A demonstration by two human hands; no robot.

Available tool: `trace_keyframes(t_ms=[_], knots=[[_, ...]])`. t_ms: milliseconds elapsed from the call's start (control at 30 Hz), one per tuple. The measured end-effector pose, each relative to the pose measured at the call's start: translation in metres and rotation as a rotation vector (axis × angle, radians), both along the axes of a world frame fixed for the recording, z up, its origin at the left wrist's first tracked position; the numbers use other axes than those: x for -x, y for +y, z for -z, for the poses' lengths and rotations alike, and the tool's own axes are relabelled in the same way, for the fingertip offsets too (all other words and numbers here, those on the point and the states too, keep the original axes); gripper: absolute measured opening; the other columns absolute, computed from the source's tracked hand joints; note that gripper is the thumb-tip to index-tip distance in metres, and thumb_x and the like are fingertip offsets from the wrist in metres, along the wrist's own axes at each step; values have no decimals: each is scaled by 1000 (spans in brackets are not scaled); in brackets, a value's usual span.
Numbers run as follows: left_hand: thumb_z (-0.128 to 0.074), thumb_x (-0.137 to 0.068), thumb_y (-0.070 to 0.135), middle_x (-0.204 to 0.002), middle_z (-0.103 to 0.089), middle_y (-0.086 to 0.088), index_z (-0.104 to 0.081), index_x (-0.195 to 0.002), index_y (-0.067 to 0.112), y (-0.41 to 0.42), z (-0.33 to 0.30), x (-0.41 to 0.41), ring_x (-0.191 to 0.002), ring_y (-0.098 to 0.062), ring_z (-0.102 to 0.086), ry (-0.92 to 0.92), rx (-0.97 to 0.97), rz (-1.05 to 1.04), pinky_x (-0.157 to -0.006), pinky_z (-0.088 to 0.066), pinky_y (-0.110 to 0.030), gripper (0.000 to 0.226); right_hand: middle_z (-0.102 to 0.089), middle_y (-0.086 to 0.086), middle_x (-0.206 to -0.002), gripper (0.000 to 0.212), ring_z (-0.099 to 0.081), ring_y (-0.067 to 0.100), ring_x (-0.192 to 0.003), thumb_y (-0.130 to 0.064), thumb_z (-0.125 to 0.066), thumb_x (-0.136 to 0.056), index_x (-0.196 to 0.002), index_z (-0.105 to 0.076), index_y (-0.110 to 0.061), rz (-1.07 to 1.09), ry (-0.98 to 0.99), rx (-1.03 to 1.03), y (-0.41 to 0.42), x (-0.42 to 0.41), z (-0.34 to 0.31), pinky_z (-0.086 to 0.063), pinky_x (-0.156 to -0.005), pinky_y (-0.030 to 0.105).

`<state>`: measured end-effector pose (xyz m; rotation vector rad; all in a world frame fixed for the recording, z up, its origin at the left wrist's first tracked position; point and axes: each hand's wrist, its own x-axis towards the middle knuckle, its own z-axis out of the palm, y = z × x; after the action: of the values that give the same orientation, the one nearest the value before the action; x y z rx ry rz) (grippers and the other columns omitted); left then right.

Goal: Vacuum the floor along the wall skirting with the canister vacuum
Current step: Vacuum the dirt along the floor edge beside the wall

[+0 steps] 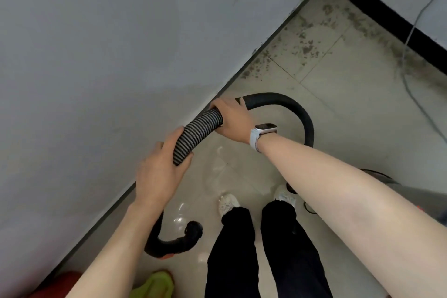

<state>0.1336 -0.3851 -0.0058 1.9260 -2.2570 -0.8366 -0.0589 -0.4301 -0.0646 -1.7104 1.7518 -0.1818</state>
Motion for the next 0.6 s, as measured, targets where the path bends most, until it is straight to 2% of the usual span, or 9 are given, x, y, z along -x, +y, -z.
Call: trace_keyframes(t_ms=[100, 167, 233, 333, 400, 467, 533, 600], knots=[[-67, -85, 29, -113, -62, -4, -41, -140, 28, -4, -1, -19, -95, -21, -61, 132, -136, -2, -83, -51, -36, 61, -53, 12, -126, 54, -46, 31, -121, -15, -72, -75, -124, -53, -7, 101, 30, 161, 16, -7, 25, -17, -111, 48], [-70, -83, 27, -112, -62, 1, -44, -138, 28, -8, -1, -33, -95, -16, -59, 162, -231, -8, -84, -48, -28, 61, -53, 15, -123, 52, -47, 32, -118, -14, -72, -74, -122, -53, -5, 171, 14, 152, 20, -19, 36, -14, -111, 46], [-72, -81, 25, -108, -59, 6, -47, -136, 28, -11, 0, -48, -94, -11, -56, 142, -299, -27, -79, -41, -21, 61, -58, 12, -111, 42, -51, 31, -108, -16, -69, -77, -114, -54, -6, 102, -33, 66, 22, -35, 44, -22, -105, 42], [-74, -80, 25, -109, -58, 12, -51, -134, 28, -14, -2, -66, -99, -9, -55, 104, -333, -43, -80, -34, -15, 59, -61, 11, -93, 31, -57, 29, -89, -10, -69, -77, -103, -52, -8, 20, -251, -208, 27, -53, 45, -41, -81, 32], [-72, -81, 30, -112, -62, 9, -51, -134, 31, -14, -3, -73, -102, -12, -57, 28, -320, -7, -78, -34, -18, 57, -56, 8, -89, 29, -54, 25, -82, -8, -67, -78, -101, -50, -10, -31, -323, -391, 32, -59, 43, -40, -68, 27], [-70, -82, 36, -116, -62, 6, -49, -134, 32, -13, -1, -76, -105, -16, -57, -103, -309, 53, -75, -33, -21, 56, -55, 5, -90, 27, -52, 22, -81, -9, -67, -80, -102, -50, -10, -118, -291, -512, 36, -60, 42, -38, -60, 26], [-70, -80, 40, -120, -58, 3, -44, -134, 32, -11, 6, -77, -107, -21, -57, -224, -322, 118, -79, -40, -26, 60, -55, 4, -87, 20, -51, 22, -77, -10, -66, -80, -88, -48, -14, -184, -272, -588, 40, -57, 41, -35, -53, 23], [-70, -79, 42, -121, -53, 1, -39, -134, 31, -8, 13, -76, -104, -26, -59, -309, -318, 148, -84, -47, -34, 63, -53, 2, -75, 21, -48, 18, -66, -8, -65, -79, -74, -46, -16, -224, -266, -668, 44, -51, 40, -32, -50, 20]])
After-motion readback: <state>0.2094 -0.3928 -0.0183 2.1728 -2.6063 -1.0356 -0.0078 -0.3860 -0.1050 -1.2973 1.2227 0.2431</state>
